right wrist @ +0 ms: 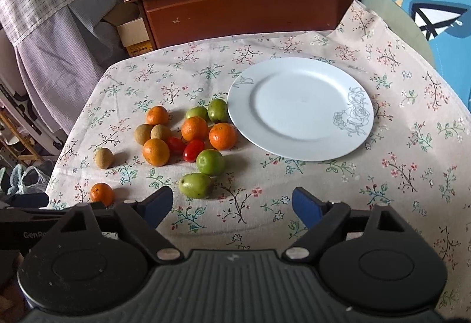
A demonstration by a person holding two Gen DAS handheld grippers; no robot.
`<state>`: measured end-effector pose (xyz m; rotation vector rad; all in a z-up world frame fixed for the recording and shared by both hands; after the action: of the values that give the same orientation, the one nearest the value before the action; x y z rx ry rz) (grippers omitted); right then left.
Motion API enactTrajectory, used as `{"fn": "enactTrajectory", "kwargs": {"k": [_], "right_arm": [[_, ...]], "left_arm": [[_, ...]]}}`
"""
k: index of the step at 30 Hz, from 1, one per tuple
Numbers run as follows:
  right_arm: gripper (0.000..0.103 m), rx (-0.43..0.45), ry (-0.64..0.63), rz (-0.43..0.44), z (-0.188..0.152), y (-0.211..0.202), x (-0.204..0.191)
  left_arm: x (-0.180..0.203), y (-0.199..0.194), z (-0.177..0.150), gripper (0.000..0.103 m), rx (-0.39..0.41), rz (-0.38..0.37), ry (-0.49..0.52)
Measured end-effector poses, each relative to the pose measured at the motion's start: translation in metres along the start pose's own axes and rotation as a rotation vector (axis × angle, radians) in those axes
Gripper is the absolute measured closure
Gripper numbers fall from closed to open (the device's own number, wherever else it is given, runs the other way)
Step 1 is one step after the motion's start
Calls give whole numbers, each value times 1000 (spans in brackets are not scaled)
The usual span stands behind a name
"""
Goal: Organize fruits
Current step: 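Move the left tool to a tangerine while the right tool approaches a green plum, then close the left tool on the tangerine while the right tool closes on the green plum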
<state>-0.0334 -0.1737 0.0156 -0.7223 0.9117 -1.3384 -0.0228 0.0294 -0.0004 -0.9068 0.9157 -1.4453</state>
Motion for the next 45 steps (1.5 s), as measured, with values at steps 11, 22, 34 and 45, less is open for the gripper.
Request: {"fn": "enactTrajectory", "kwargs": {"k": [11, 22, 34, 45], "right_arm": [[28, -13, 16, 78, -2, 19, -2], [44, -27, -5, 121, -1, 38, -13], [61, -42, -2, 120, 2, 54, -18], [72, -27, -9, 134, 1, 52, -19]], "left_arm": [[-4, 7, -1, 1, 3, 16, -12], [-3, 16, 0, 7, 26, -12, -14], [7, 32, 3, 26, 31, -1, 32], [18, 28, 2, 66, 65, -31, 97]]}}
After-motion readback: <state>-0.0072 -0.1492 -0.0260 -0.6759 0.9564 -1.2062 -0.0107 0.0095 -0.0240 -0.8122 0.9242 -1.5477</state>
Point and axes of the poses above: each gripper's, at about its wrist camera, not at the fingertips, and y roughly the way its jaws point, x to its right, z to its top, the point moved 5 cm from there along y, roughly the way its jaws point, and after that the axes turned 11 degrees about -x, right-handed, at the moved point
